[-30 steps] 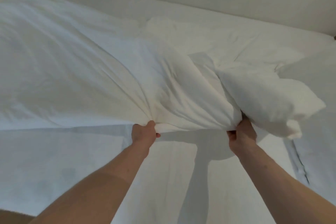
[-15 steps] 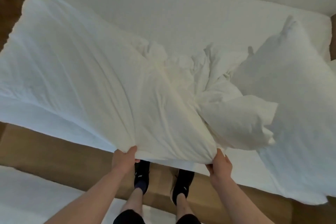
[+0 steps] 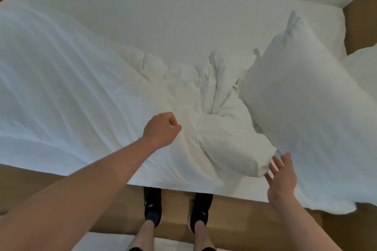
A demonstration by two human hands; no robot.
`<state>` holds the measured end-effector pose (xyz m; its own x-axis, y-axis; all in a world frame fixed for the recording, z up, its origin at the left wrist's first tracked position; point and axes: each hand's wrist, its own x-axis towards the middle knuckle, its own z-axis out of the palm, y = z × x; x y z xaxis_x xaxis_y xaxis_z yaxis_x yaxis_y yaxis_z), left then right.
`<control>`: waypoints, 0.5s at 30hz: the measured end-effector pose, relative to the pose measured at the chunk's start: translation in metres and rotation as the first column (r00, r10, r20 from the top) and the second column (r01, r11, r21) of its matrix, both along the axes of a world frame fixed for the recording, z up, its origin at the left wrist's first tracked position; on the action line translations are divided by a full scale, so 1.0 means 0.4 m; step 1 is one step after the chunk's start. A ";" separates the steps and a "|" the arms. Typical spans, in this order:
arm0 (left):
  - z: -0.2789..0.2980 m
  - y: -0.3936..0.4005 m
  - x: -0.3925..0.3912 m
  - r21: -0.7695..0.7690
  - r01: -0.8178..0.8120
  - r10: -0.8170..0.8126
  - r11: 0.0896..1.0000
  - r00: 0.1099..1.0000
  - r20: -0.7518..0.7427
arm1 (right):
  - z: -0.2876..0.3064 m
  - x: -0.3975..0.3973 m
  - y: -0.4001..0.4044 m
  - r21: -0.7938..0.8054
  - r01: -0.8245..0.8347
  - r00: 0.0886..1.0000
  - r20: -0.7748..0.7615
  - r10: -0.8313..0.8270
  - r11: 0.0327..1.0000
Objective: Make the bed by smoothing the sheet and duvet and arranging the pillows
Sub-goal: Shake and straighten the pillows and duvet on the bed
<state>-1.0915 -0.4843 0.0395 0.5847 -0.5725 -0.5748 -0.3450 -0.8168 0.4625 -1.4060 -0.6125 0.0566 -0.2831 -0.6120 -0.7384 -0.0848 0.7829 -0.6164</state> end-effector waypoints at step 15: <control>-0.216 -0.132 -0.021 0.504 0.438 -0.439 0.744 0.890 -0.126 | 0.109 0.179 -0.076 -0.490 -0.517 0.851 -0.213 0.479 0.702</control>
<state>-1.0997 -0.5369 -0.0469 0.3423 -0.3935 -0.8532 -0.7239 -0.6894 0.0275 -1.3343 -0.6429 0.1002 0.1386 -0.9545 -0.2640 -0.4247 0.1836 -0.8865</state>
